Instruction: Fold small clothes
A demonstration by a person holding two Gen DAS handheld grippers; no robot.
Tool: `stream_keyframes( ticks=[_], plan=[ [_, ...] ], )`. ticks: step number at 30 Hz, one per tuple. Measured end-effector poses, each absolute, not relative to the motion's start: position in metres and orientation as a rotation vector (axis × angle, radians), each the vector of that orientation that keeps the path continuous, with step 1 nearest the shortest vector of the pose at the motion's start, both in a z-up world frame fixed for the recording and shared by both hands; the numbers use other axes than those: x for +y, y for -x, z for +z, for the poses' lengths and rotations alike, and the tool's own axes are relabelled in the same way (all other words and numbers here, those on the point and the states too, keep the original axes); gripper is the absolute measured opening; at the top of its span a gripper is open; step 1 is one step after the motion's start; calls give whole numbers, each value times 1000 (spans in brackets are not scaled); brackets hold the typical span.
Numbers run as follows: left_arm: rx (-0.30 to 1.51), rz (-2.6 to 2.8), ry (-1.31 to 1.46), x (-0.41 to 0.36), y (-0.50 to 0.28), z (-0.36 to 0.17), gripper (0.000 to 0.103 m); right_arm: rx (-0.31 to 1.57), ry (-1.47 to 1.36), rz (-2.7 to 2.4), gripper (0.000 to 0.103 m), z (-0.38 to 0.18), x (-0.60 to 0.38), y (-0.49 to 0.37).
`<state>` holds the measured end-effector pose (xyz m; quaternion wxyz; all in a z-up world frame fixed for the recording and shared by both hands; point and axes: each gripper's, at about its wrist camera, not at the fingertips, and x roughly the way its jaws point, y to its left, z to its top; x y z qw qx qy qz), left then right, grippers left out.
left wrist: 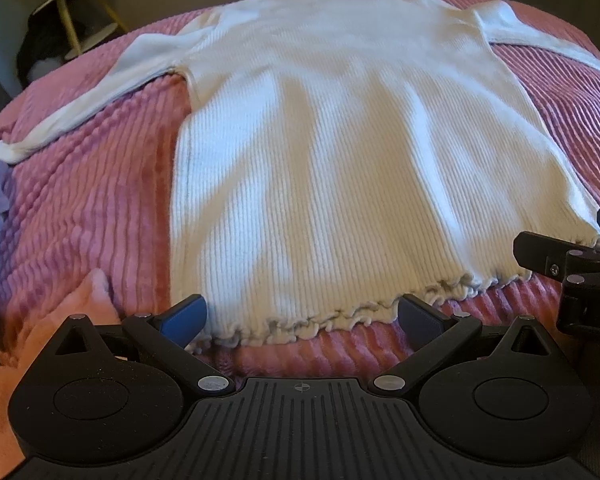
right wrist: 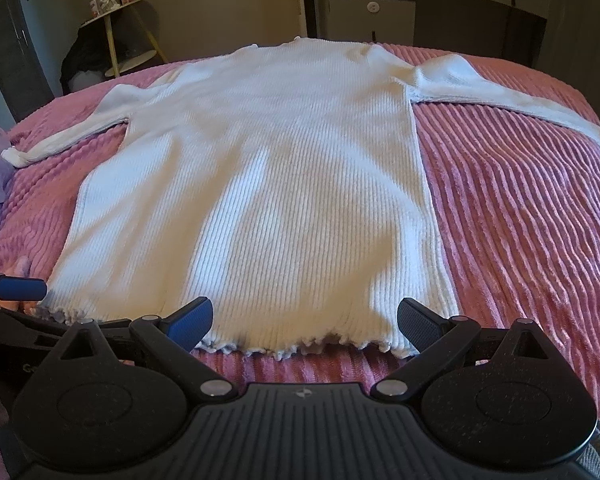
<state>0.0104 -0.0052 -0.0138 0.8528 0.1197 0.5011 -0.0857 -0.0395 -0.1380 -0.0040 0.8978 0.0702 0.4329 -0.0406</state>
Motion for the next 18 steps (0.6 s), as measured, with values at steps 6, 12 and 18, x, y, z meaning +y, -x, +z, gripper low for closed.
stream_keyframes(
  ticks=[6,12,18],
  plan=[
    [1063,-179,-230,-3,-14,-13,103,875,-193,-40,99,-3,-141,41],
    [1060,-186,-211,-3,-21,-2,103,846,-379,9,99,-1,-168,34],
    [1028,-186,-187,-17,-57,12,103,886,-481,-3,99,-16,-196,0]
  ],
)
